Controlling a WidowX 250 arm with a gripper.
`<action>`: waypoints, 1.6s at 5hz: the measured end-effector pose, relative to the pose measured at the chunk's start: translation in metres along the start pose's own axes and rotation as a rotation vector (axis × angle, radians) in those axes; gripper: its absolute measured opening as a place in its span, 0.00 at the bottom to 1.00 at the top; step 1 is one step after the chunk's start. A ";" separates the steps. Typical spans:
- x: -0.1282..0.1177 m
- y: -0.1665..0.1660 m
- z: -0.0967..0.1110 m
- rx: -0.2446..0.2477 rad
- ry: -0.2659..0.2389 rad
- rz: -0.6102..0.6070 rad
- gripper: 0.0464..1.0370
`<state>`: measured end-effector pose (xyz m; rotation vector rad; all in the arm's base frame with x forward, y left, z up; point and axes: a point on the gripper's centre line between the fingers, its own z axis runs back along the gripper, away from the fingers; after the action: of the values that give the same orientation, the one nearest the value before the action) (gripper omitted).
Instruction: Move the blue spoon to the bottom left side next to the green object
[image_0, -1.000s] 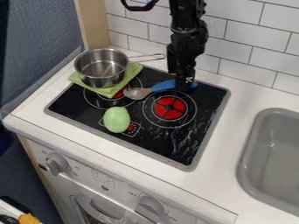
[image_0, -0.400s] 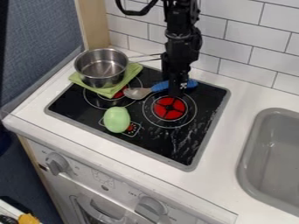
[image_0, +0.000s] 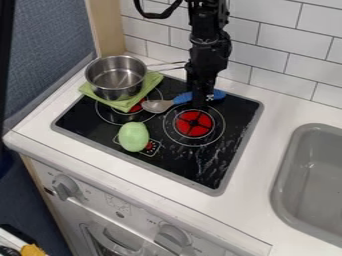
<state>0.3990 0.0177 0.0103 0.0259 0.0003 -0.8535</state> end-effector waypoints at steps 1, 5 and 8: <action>-0.001 -0.003 0.001 -0.004 0.028 -0.003 0.36; -0.016 -0.006 0.069 0.028 0.107 0.092 0.36; -0.079 -0.035 0.081 0.060 0.132 -0.033 0.36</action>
<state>0.3199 0.0526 0.0911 0.1391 0.0994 -0.8830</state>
